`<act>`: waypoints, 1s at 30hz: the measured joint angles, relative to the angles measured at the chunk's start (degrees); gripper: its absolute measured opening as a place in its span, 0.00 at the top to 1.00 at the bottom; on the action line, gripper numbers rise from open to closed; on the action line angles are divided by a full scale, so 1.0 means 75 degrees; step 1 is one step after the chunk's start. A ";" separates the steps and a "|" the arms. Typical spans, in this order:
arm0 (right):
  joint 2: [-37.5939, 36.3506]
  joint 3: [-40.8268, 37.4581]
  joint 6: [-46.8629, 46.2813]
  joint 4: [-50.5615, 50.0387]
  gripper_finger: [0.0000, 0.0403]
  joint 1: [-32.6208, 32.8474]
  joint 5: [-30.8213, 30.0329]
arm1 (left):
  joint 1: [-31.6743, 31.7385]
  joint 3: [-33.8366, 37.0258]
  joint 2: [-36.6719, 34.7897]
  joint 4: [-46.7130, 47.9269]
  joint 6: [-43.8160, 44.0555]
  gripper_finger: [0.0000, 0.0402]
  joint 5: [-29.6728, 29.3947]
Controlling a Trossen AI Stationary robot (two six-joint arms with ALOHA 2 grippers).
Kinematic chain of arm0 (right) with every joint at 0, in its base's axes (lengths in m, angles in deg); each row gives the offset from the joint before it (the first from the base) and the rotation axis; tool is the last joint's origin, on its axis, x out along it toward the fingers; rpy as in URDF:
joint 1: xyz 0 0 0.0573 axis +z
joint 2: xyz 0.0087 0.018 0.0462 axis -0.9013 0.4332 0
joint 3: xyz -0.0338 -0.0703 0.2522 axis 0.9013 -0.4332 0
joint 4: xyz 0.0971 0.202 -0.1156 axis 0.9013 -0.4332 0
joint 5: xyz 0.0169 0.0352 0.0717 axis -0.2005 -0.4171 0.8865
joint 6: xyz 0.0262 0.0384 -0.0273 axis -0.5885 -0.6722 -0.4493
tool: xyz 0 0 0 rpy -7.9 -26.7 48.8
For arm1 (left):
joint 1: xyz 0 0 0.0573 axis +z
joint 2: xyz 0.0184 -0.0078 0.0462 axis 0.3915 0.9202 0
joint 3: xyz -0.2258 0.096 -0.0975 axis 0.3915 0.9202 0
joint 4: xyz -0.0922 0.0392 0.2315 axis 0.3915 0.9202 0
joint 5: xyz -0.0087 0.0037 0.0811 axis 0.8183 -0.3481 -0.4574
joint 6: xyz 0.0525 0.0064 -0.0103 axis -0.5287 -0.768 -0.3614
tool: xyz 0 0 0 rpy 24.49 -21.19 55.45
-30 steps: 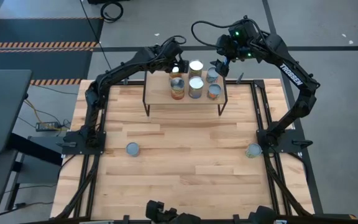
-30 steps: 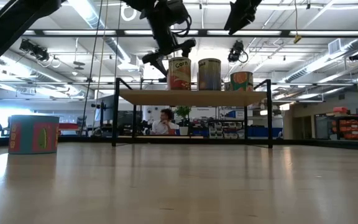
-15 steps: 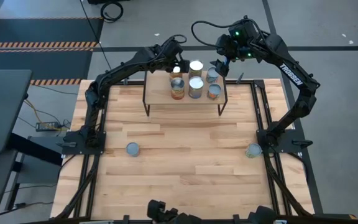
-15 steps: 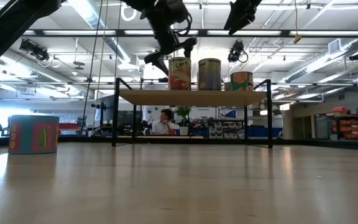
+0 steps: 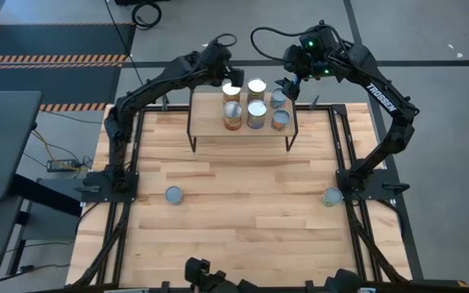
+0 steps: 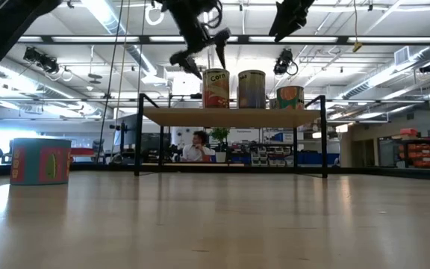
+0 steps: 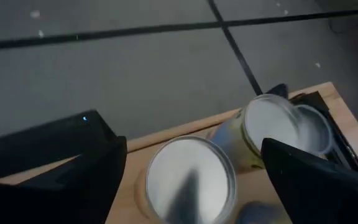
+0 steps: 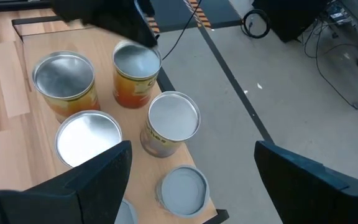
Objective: Pick and place cans onto a shelf
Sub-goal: Adjust the canned peaches on the shelf
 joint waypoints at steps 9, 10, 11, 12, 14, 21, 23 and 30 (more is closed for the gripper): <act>0.0155 0.0017 -0.0041 0.0440 0.14 -0.0062 0.0274 | -0.0097 -0.0006 -0.0160 -0.0987 -0.0907 0.06 0.0498; 0.0246 0.0015 0.0084 0.0439 0.14 -0.0083 0.0492 | -0.0124 0.0000 -0.0202 -0.0977 -0.1083 0.06 0.0512; 0.0371 0.0015 0.0270 0.0445 0.14 -0.0107 0.0745 | -0.0130 0.0012 -0.0259 -0.0908 -0.1277 0.06 0.0534; 0.0504 0.0012 0.0461 0.0504 0.14 -0.0118 0.0878 | -0.0145 0.0012 -0.0332 -0.0929 -0.1533 0.06 0.0518; 0.0787 0.0012 0.0763 0.0819 0.14 -0.0141 0.0733 | -0.0146 0.0009 -0.0604 -0.0771 -0.1775 0.06 0.0443; 0.1775 0.0009 0.1388 0.1469 0.14 -0.0316 0.0031 | -0.0101 -0.0003 -0.1602 -0.0086 -0.2233 0.06 -0.0404; 0.2020 0.0009 0.1502 0.1469 0.14 -0.0346 -0.0048 | -0.0107 -0.0003 -0.1903 0.0254 -0.2287 0.06 -0.0739; 0.2432 0.0000 0.1912 0.1431 0.14 -0.0294 -0.0610 | -0.0038 -0.0003 -0.2673 0.1158 -0.2310 0.06 -0.1796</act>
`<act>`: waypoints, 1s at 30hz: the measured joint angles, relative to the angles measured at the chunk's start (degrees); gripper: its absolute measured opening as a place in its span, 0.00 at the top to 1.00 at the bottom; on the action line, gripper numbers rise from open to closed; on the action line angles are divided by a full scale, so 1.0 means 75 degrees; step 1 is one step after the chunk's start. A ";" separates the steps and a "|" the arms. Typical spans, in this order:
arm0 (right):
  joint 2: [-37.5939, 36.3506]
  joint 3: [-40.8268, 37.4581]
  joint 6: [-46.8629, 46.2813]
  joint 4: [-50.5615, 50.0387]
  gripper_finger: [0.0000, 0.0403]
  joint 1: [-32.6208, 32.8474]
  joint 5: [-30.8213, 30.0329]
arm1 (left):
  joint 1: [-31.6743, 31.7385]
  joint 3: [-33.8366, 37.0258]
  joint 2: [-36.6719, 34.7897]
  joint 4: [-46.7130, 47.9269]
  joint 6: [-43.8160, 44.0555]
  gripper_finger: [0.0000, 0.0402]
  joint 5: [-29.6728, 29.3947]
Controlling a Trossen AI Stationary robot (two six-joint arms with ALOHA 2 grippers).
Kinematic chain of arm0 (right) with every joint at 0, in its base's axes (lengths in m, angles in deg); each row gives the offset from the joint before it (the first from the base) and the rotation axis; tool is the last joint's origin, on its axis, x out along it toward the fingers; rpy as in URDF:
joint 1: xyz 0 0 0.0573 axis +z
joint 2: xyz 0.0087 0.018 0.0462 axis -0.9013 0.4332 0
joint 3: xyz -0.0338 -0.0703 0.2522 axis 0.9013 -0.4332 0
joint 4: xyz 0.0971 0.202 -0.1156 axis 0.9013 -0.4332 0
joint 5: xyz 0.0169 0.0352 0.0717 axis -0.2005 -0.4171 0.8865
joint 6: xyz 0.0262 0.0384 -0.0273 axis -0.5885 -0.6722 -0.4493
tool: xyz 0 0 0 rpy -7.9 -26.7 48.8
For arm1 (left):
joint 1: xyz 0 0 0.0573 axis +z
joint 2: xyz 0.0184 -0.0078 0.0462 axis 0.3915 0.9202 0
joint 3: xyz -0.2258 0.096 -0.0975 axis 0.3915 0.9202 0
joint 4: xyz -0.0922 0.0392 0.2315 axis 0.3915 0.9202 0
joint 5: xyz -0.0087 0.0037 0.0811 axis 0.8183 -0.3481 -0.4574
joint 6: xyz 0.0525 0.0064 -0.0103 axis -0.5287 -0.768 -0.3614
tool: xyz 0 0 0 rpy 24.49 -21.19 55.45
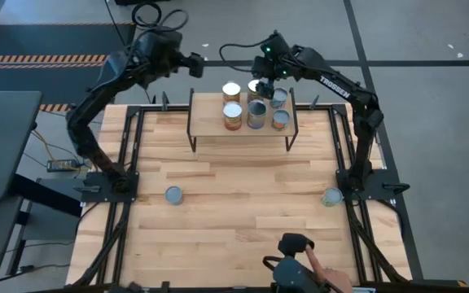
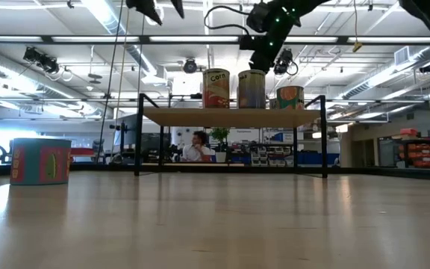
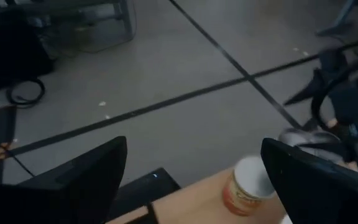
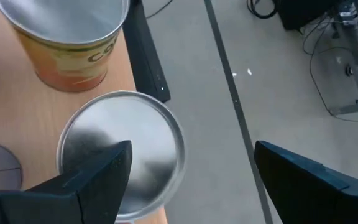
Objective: Pick and place cans onto a shelf
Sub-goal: Adjust the canned peaches on the shelf
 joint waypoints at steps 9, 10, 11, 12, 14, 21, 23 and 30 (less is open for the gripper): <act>-0.0013 0.0004 0.0095 -0.0230 0.14 0.0070 0.0115 | 0.0118 0.0000 -0.0289 0.0304 -0.0027 0.06 -0.0233; -0.0013 0.0007 0.0077 -0.0258 0.14 0.0070 0.0186 | 0.0137 0.0000 -0.0300 0.0294 -0.0060 0.06 -0.0233; -0.0013 0.0009 0.0040 -0.0273 0.14 0.0072 0.0238 | 0.0145 0.0000 -0.0312 0.0294 -0.0062 0.06 -0.0235; -0.0013 0.0009 -0.0003 -0.0272 0.14 0.0084 0.0242 | 0.0150 0.0000 -0.0314 0.0299 -0.0061 0.06 -0.0236; -0.0013 0.0009 -0.0014 -0.0250 0.14 0.0090 0.0205 | 0.0153 0.0000 -0.0302 0.0302 -0.0062 0.06 -0.0236; -0.0007 0.0009 -0.0081 -0.0129 0.14 0.0093 0.0187 | 0.0134 0.0000 -0.0299 0.0296 -0.0029 0.06 -0.0227; -0.0007 0.0006 -0.0111 -0.0127 0.14 0.0093 0.0187 | 0.0090 0.0000 -0.0299 0.0296 -0.0027 0.06 -0.0227; -0.0007 0.0002 -0.0250 -0.0055 0.14 0.0087 0.0181 | -0.0086 0.0000 -0.0299 0.0297 0.0028 0.06 -0.0222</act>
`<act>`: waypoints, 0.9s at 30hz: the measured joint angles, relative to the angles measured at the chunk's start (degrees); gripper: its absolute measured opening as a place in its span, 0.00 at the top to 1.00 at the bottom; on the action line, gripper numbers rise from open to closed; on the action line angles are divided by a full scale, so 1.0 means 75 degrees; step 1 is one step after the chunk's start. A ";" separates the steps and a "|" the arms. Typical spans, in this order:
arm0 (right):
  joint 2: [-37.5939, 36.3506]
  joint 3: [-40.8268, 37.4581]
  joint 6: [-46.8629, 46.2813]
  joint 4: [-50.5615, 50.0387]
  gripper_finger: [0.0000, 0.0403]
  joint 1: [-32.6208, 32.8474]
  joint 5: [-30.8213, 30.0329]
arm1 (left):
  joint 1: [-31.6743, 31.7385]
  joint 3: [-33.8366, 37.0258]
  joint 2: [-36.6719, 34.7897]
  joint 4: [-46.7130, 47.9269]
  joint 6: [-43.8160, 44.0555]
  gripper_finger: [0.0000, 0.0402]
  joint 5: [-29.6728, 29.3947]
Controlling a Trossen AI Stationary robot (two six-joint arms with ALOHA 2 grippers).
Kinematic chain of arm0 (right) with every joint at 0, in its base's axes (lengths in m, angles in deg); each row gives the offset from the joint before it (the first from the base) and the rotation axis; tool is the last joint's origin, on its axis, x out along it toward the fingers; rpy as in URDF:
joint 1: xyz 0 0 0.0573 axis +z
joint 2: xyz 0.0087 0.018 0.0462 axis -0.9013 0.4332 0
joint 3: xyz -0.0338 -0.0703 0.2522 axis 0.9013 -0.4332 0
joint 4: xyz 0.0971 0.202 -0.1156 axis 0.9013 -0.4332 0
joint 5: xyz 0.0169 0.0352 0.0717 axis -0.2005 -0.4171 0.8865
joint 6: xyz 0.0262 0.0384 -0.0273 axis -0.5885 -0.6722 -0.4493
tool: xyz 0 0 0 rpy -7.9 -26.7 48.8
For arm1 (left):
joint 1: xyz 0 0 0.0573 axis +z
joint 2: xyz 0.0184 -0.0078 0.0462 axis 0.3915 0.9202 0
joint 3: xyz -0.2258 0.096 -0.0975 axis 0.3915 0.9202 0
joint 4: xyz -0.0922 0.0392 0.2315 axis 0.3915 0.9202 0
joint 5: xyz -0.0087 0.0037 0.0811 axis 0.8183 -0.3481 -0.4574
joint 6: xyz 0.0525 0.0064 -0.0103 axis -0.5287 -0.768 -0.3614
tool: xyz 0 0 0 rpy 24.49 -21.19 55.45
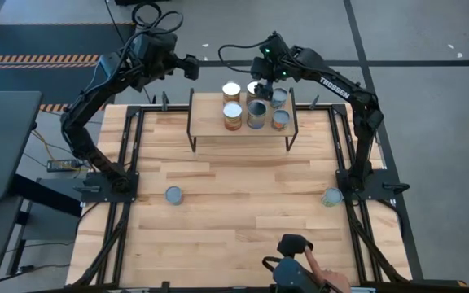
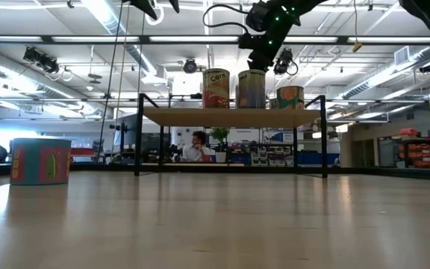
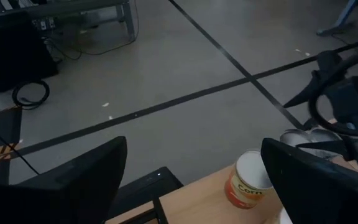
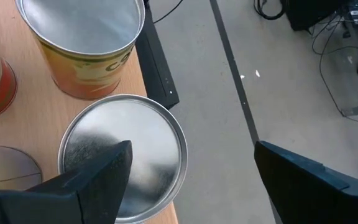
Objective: Pick and place cans onto a shelf
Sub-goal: Adjust the canned peaches on the shelf, then put the canned mixed fruits on the shelf
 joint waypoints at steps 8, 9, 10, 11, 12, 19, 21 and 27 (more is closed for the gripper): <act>-0.0012 0.0066 0.0072 0.0158 0.14 -0.0009 -0.0350 | -0.0225 0.0005 -0.0033 0.0106 -0.0100 0.06 0.0115; -0.0044 0.0141 0.0074 0.0156 0.14 -0.0009 -0.0370 | -0.0224 0.0009 -0.0072 0.0224 -0.0197 0.06 0.0283; -0.0109 0.0214 0.0071 0.0166 0.14 -0.0009 -0.0372 | -0.0235 0.0009 -0.0100 0.0308 -0.0282 0.06 0.0443; -0.0200 0.0300 0.0069 0.0169 0.14 -0.0009 -0.0370 | -0.0263 0.0009 -0.0155 0.0398 -0.0375 0.06 0.0624; -0.0310 0.0379 0.0064 0.0187 0.14 -0.0009 -0.0364 | -0.0280 0.0009 -0.0213 0.0616 -0.0471 0.06 0.0812; -0.1238 0.0447 -0.0199 0.0325 0.14 0.0003 0.0268 | -0.0908 0.0038 -0.0439 0.2013 -0.1180 0.06 0.1908; -0.1561 0.0451 -0.0394 0.0329 0.14 0.0003 0.0522 | -0.1180 0.0041 -0.0458 0.2325 -0.0960 0.06 0.2046; -0.2290 0.0451 -0.1190 0.0274 0.14 0.0162 0.1247 | -0.1939 0.0120 -0.0679 0.3269 -0.0370 0.06 0.2038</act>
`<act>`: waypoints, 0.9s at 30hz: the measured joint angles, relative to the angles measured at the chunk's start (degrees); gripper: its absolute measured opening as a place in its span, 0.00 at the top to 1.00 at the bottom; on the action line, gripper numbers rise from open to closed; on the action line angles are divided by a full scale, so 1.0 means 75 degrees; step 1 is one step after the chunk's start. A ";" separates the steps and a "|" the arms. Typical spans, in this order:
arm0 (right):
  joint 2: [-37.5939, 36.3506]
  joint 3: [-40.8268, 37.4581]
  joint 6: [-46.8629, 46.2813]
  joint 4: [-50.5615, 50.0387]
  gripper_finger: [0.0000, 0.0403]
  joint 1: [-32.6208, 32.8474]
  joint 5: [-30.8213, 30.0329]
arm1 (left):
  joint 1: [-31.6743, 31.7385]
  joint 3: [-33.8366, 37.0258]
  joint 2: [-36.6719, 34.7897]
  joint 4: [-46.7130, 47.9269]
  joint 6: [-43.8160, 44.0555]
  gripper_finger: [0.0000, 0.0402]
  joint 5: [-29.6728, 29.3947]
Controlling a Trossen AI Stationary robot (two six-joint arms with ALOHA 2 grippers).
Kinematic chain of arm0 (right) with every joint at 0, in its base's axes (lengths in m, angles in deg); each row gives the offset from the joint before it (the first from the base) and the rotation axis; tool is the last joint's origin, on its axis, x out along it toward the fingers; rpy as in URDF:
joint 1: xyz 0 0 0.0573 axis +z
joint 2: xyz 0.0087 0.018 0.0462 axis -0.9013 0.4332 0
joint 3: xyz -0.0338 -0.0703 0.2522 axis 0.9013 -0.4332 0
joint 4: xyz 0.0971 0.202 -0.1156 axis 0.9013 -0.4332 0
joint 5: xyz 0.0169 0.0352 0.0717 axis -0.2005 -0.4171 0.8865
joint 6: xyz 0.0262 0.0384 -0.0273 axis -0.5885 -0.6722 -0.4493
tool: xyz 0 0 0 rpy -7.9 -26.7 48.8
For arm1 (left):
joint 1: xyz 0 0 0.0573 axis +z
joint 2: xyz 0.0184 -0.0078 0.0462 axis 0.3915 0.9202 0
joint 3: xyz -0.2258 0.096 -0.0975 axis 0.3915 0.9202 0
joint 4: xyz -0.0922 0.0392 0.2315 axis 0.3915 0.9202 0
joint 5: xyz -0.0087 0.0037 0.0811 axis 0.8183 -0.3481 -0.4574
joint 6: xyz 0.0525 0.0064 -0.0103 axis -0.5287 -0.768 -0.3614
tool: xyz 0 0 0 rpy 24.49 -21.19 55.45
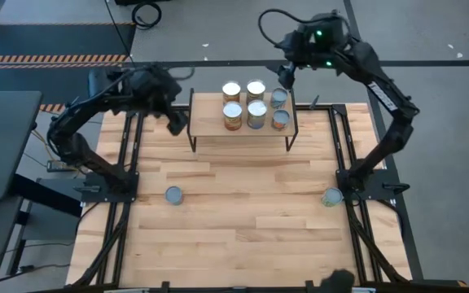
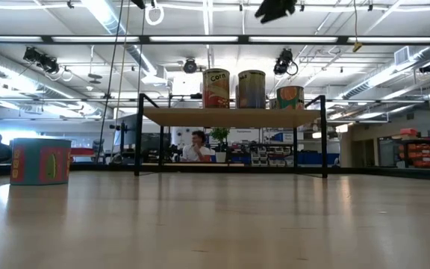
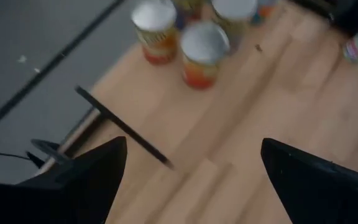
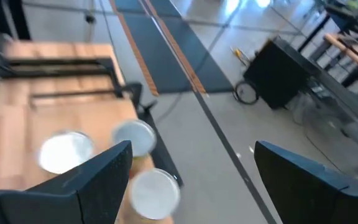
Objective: Pick and place cans onto a shelf
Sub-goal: Put the canned mixed fruits on the shelf
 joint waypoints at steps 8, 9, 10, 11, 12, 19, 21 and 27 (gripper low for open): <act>-0.0587 -0.0001 -0.0673 -0.0167 0.14 0.0964 0.0010 | -0.1020 0.3486 -0.2047 -0.1136 0.1487 0.06 -0.0022; -0.0657 -0.0001 -0.0818 -0.0112 0.14 0.1089 -0.0016 | -0.1164 0.4057 -0.2366 -0.1503 0.1762 0.06 -0.0012; -0.0703 -0.0001 -0.0996 -0.0088 0.14 0.1203 -0.0052 | -0.1323 0.4602 -0.2629 -0.1822 0.2125 0.06 -0.0003; -0.0742 -0.0001 -0.1199 -0.0080 0.14 0.1336 -0.0093 | -0.1483 0.5105 -0.2890 -0.1993 0.2547 0.06 -0.0012; -0.0767 -0.0001 -0.1396 -0.0083 0.14 0.1450 -0.0134 | -0.1651 0.5571 -0.3111 -0.2046 0.2982 0.06 -0.0010; -0.1031 -0.0001 -0.2633 -0.0389 0.14 0.2384 -0.0596 | -0.3546 0.8000 -0.3438 -0.2502 0.4006 0.11 0.0147; -0.1060 -0.0001 -0.2838 -0.0614 0.14 0.2701 -0.0710 | -0.3995 0.8552 -0.3397 -0.2776 0.4010 0.11 0.0141; -0.1076 -0.0001 -0.3026 -0.1067 0.14 0.3378 -0.1296 | -0.5091 0.9281 -0.3616 -0.3038 0.4257 0.11 0.0378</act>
